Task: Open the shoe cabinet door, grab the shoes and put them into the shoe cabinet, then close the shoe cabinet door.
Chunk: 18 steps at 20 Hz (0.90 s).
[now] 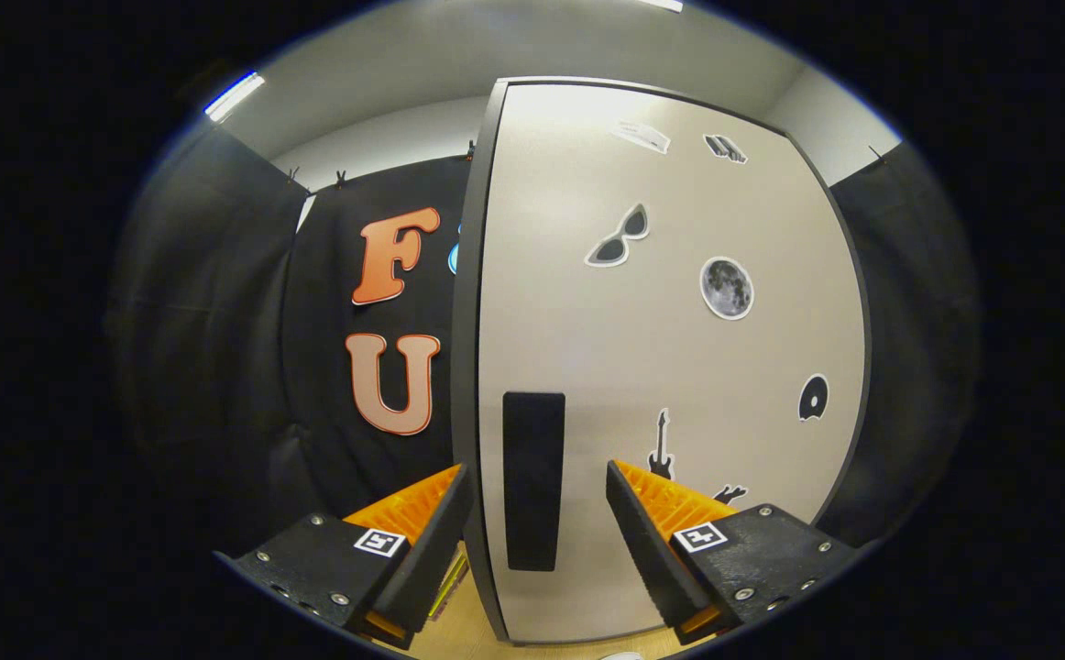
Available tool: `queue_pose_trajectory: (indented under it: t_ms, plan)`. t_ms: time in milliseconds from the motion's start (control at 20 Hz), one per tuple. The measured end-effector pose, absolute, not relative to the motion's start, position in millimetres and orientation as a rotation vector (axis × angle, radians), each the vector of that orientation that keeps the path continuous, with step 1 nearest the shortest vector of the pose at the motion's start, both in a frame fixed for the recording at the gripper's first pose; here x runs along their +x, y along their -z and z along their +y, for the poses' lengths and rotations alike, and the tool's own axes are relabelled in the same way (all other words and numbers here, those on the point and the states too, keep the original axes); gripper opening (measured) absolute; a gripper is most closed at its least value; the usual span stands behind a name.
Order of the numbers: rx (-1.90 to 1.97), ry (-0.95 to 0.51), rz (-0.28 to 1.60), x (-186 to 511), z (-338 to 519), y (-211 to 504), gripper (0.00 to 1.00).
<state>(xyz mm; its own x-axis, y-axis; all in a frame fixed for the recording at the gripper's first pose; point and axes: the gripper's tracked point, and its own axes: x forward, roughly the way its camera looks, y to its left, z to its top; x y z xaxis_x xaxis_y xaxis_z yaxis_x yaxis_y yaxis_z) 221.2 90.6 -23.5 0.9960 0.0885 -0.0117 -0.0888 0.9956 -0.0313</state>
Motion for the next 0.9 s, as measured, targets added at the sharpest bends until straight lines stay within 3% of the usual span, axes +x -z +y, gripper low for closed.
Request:
queue_pose_trajectory:
  t_ms: [100, 150, 300, 650, 900]
  plan:
    - [-0.018, -0.091, 0.016, 228, 93, 27, 0.8]
    - [-0.028, -0.087, 0.017, 229, 94, 28, 0.66]
    - [-0.048, -0.085, 0.009, 230, 92, 29, 0.38]
    - [-0.031, -0.109, 0.035, 222, 90, 29, 0.27]
    - [-0.003, -0.11, 0.049, 194, 83, 26, 0.27]
